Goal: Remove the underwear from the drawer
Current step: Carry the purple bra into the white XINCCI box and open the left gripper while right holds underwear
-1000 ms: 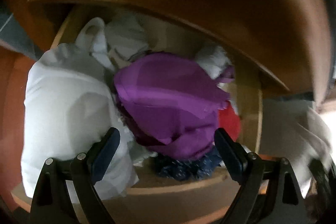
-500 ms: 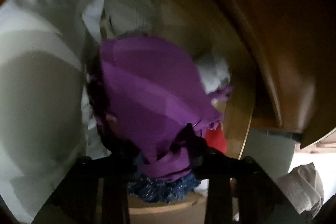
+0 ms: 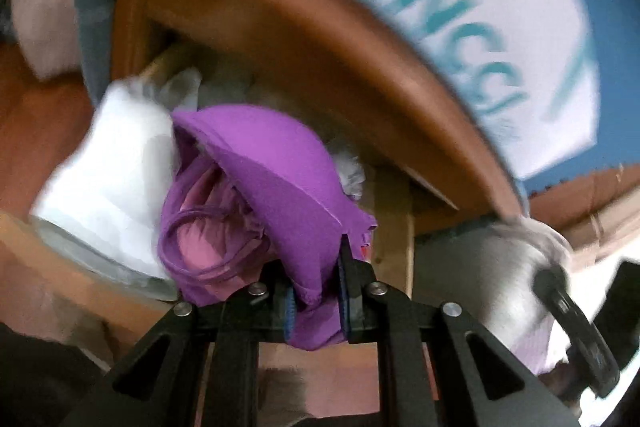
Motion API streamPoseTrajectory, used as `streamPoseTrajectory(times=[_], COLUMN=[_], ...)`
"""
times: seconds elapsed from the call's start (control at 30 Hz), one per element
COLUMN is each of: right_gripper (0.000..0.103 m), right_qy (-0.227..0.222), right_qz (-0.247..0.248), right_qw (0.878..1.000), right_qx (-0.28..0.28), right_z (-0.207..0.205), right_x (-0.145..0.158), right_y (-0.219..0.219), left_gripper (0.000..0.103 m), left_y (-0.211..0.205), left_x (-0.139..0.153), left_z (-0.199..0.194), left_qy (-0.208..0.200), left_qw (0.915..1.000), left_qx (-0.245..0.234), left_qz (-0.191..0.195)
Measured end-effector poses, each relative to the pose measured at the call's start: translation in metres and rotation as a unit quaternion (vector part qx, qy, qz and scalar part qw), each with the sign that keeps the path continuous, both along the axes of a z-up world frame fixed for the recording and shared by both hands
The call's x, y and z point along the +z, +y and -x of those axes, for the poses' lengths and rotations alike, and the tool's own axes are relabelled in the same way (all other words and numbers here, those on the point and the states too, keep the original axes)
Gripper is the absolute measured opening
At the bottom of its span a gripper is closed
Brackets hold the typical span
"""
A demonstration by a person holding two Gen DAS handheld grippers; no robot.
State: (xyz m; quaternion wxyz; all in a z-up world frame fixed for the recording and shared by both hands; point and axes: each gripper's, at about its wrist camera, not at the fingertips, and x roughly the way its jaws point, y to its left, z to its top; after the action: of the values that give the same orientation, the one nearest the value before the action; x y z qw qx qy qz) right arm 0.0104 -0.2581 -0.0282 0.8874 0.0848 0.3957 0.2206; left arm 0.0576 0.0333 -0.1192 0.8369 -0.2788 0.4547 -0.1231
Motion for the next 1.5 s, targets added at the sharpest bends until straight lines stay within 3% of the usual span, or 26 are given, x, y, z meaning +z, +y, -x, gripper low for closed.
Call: streamPoseTrajectory(times=[0.13, 0.4, 0.57, 0.7, 0.9, 1.0, 1.1, 1.23, 1.37, 1.5], right_gripper=[0.017, 0.017, 0.017, 0.017, 0.017, 0.017, 0.017, 0.017, 0.017, 0.017], right_qy=[0.001, -0.007, -0.016, -0.023, -0.031, -0.032, -0.033, -0.035, -0.033, -0.029], right_qz=[-0.012, -0.019, -0.033, -0.033, -0.039, -0.048, -0.055, -0.062, -0.067, -0.072], right_qw=[1.000, 1.000, 0.999, 0.999, 0.999, 0.998, 0.998, 0.997, 0.997, 0.997], right_qx=[-0.008, -0.002, -0.006, -0.004, 0.001, -0.002, -0.003, -0.001, 0.001, 0.001], right_z=[-0.001, 0.002, 0.003, 0.005, 0.007, 0.007, 0.008, 0.009, 0.009, 0.008], right_x=[0.001, 0.004, 0.008, 0.011, 0.015, 0.015, 0.016, 0.017, 0.016, 0.015], right_y=[-0.004, 0.001, -0.002, 0.002, 0.003, -0.002, -0.005, -0.008, -0.011, -0.013], left_gripper=[0.014, 0.014, 0.014, 0.014, 0.014, 0.014, 0.014, 0.014, 0.014, 0.014], left_y=[0.002, 0.022, 0.026, 0.020, -0.006, -0.023, -0.040, -0.060, -0.063, -0.064], left_x=[0.047, 0.121, 0.194, 0.268, 0.350, 0.361, 0.352, 0.308, 0.261, 0.231], left_z=[0.027, 0.067, 0.092, 0.083, 0.036, -0.004, -0.041, -0.093, -0.136, -0.165], left_qy=[-0.065, -0.139, -0.207, -0.245, -0.291, -0.282, -0.258, -0.212, -0.154, -0.124], left_qw=[0.9973, 0.9890, 0.9765, 0.9658, 0.9496, 0.9508, 0.9555, 0.9625, 0.9748, 0.9779], left_qx=[-0.027, -0.035, -0.049, -0.075, -0.107, -0.115, -0.125, -0.131, -0.120, -0.115], left_qz=[-0.023, -0.034, -0.038, -0.036, -0.049, -0.056, -0.069, -0.107, -0.107, -0.123])
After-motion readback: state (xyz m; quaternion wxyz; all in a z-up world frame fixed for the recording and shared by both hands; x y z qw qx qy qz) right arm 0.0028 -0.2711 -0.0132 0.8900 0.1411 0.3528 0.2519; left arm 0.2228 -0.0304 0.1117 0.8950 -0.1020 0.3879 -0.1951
